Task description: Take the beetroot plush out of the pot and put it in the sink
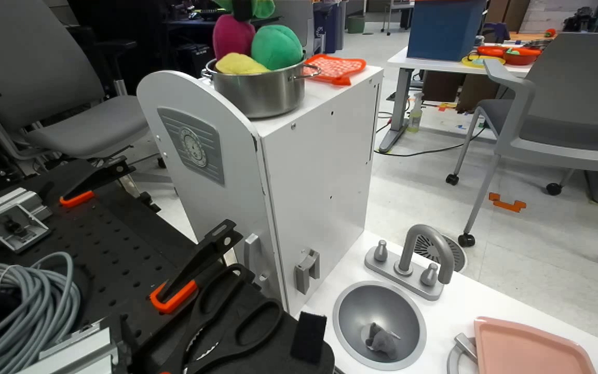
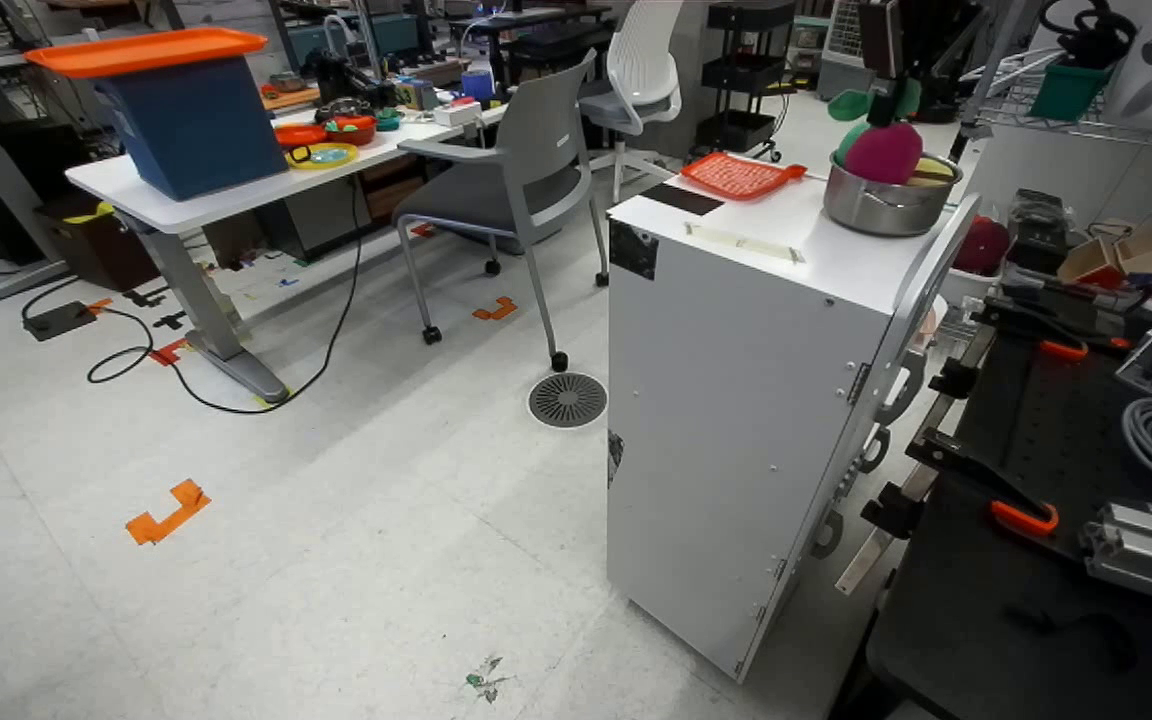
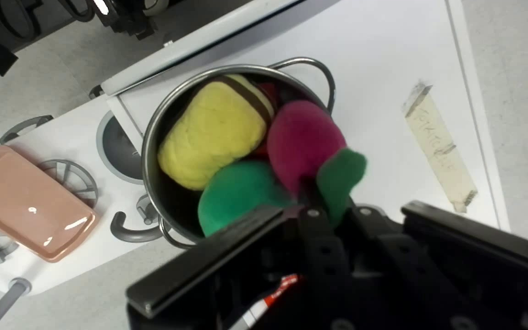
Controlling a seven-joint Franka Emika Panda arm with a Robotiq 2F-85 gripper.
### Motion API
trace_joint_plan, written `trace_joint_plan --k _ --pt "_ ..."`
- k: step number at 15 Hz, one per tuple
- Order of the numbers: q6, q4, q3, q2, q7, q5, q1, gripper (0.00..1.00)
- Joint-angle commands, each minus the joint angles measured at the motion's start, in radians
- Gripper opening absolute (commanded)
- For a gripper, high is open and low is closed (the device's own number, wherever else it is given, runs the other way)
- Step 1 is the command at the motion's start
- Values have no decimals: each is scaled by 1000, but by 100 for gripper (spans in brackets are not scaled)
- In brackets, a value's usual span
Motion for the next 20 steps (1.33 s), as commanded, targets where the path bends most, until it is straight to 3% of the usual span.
trace_joint_plan --k 1,8,20 --pt "11 -23 9 -60 -53 40 12 2" --pt "10 -32 13 -106 -120 77 25 2" --pt "-19 -152 108 -419 -97 -182 29 2"
